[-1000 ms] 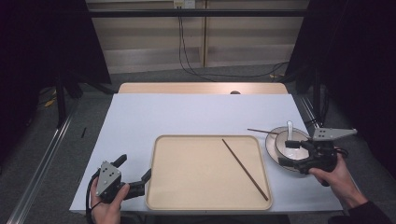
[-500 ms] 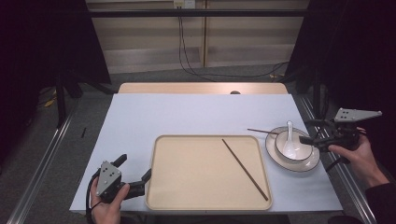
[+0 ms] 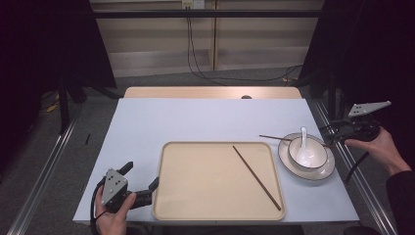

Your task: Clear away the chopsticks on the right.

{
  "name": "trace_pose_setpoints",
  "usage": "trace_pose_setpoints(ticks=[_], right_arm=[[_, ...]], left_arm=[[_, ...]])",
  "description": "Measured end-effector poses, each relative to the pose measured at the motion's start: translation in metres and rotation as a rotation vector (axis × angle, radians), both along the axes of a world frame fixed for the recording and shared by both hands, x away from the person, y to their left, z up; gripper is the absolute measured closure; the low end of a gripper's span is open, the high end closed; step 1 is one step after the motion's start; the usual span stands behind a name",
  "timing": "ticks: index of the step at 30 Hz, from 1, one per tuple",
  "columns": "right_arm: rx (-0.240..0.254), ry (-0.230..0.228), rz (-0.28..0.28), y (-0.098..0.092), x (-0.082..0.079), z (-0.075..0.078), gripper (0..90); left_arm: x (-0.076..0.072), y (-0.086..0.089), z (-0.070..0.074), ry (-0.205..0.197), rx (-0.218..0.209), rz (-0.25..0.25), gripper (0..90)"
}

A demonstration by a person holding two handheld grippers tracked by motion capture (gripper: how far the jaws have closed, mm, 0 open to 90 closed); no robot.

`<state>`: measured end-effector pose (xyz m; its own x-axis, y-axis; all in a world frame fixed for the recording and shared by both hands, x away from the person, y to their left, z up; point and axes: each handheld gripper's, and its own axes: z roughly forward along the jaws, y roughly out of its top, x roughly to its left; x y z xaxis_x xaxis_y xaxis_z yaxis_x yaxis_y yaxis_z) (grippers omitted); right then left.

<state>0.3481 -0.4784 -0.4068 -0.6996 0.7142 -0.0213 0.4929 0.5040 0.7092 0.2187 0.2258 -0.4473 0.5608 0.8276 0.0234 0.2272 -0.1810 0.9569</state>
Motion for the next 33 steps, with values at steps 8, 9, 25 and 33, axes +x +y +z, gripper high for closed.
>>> trace_pose_setpoints(ticks=[8,9,25,33], right_arm=[[-0.097,0.094,0.095,0.008,0.007,-0.018,56.5],[-0.101,0.099,0.123,0.009,0.008,-0.019,59.6],[-0.193,0.162,0.203,0.030,0.019,-0.037,79.9],[-0.186,0.186,0.179,0.029,0.015,-0.035,84.6]], left_arm=[[0.000,0.000,0.000,-0.003,-0.005,-0.002,3.6],[0.000,-0.001,0.000,-0.006,0.002,-0.003,3.6],[-0.001,0.001,0.001,-0.013,-0.008,0.002,3.2],[0.000,0.001,0.001,-0.011,-0.007,-0.005,3.3]])
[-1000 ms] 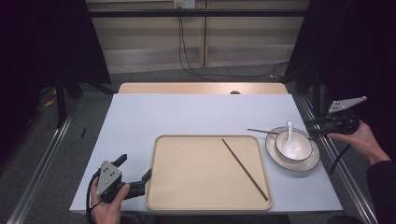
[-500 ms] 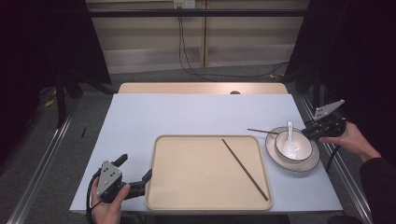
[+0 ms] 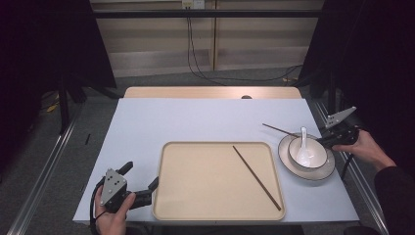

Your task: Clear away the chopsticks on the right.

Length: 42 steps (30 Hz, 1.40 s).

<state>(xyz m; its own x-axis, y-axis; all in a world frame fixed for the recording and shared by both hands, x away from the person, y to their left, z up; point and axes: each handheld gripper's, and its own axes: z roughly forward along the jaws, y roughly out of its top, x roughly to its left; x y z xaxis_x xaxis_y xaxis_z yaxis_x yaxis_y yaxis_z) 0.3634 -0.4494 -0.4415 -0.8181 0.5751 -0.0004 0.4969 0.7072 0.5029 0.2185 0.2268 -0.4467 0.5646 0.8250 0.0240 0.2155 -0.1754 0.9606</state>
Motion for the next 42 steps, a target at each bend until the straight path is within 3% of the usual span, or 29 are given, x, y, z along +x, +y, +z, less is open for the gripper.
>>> trace_pose_setpoints(ticks=[6,13,15,20,21,24,26,32,33,42], right_arm=[[0.044,-0.011,-0.023,-0.005,0.001,0.007,84.6],[0.044,-0.006,-0.090,-0.008,0.002,0.011,84.7],[0.066,-0.016,-0.140,-0.010,0.003,0.014,84.7],[0.101,-0.036,-0.187,-0.014,0.005,0.021,84.7],[0.127,-0.044,-0.221,-0.015,0.005,0.025,84.7],[0.152,-0.063,-0.237,-0.017,0.004,0.029,84.7],[0.196,-0.067,-0.275,-0.017,0.001,0.037,84.7],[0.257,-0.072,-0.300,-0.014,-0.006,0.046,84.7],[0.286,-0.068,-0.318,-0.012,-0.009,0.050,84.7],[0.334,-0.070,-0.325,0.003,-0.017,0.071,84.7]], left_arm=[[0.000,0.001,0.000,0.000,-0.010,0.015,2.4],[-0.001,0.001,0.000,-0.004,-0.014,0.014,2.4],[-0.001,0.002,0.000,-0.004,-0.005,0.016,2.4],[0.000,0.001,0.000,-0.003,-0.012,0.001,2.3],[-0.001,0.000,0.000,-0.001,-0.010,0.001,2.3],[0.000,0.000,0.000,-0.002,-0.003,-0.003,2.3],[0.000,0.001,0.000,-0.001,-0.002,-0.001,2.2],[0.000,0.001,0.000,-0.003,0.003,-0.003,2.2],[0.000,0.000,0.000,0.001,0.003,0.005,2.2],[0.000,0.000,0.000,-0.001,-0.003,0.004,2.3]])
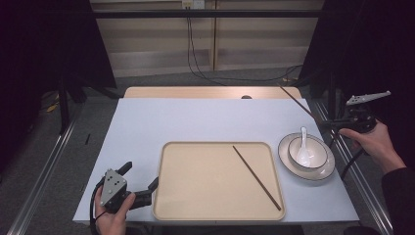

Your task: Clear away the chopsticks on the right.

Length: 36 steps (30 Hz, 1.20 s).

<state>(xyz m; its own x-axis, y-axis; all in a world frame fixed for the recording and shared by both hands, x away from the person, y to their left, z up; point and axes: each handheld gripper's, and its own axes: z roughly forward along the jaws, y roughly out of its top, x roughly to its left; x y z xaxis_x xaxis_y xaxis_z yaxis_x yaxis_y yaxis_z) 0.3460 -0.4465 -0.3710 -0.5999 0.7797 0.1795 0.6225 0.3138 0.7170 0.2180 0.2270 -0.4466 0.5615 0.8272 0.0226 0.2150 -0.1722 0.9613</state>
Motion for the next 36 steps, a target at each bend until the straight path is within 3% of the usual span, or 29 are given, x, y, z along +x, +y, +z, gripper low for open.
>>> trace_pose_setpoints(ticks=[6,11,14,17,19,23,27,36], right_arm=[[-0.016,0.009,-0.023,0.016,-0.008,0.007,84.7],[0.034,0.018,-0.033,0.025,-0.024,0.009,84.7],[0.039,0.022,-0.036,0.029,-0.031,0.010,84.7],[0.045,0.050,-0.044,0.039,-0.045,0.008,84.7],[0.047,0.044,-0.046,0.041,-0.047,0.007,84.7],[0.094,0.072,-0.057,0.051,-0.058,0.002,84.7],[0.112,0.066,-0.069,0.065,-0.069,-0.004,84.7],[0.169,0.090,-0.045,0.085,-0.089,-0.013,84.7]], left_arm=[[0.000,0.000,0.000,0.000,0.001,0.000,2.4],[-0.001,0.001,0.000,0.003,0.003,0.004,2.4],[-0.001,0.000,0.000,0.000,-0.003,0.003,2.4],[0.000,0.000,0.000,0.001,0.005,0.002,2.4],[-0.001,0.000,0.001,0.002,-0.001,0.006,2.5],[-0.001,0.001,0.001,0.000,-0.002,0.008,2.6],[-0.001,0.002,0.001,-0.009,0.000,0.014,2.5],[-0.001,0.002,0.001,-0.017,0.000,0.008,2.8]])
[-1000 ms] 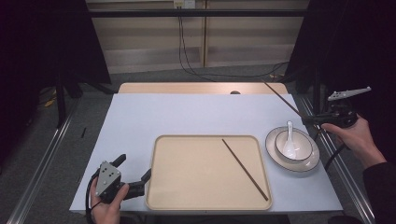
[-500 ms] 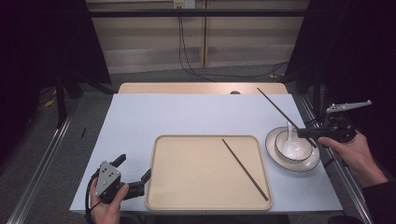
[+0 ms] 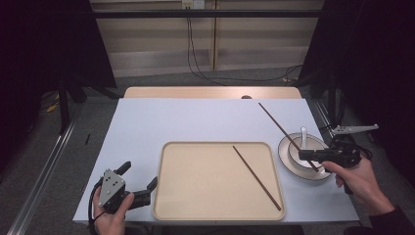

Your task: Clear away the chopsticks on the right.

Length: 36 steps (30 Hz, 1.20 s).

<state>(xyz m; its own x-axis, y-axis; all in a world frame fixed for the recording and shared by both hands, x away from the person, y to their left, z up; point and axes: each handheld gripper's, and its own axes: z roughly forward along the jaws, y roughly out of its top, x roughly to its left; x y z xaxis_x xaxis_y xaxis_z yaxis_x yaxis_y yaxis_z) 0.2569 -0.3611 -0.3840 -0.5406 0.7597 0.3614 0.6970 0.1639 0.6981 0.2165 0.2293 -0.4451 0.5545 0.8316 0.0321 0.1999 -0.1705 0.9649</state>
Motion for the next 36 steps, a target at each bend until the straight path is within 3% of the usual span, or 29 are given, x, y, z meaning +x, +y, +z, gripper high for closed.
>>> trace_pose_setpoints(ticks=[11,12,25,27,33,36], right_arm=[[0.043,0.061,0.018,0.027,-0.018,-0.016,84.7],[0.062,0.065,0.000,0.031,-0.022,-0.017,84.7],[0.044,0.127,-0.022,0.060,-0.037,-0.040,84.7],[0.020,0.160,-0.003,0.071,-0.038,-0.051,84.7],[0.030,0.207,-0.012,0.079,-0.040,-0.060,84.7],[0.009,0.234,0.000,0.086,-0.041,-0.068,84.7]], left_arm=[[0.000,-0.001,0.000,-0.001,-0.001,0.005,2.1],[0.000,-0.001,0.001,-0.006,0.007,0.003,2.1],[0.001,-0.002,0.000,0.005,0.003,0.002,1.9],[0.001,-0.002,0.000,0.002,0.003,-0.003,1.9],[0.001,-0.002,0.000,0.002,0.004,0.000,1.9],[0.001,-0.003,0.000,0.004,0.002,-0.008,1.9]])
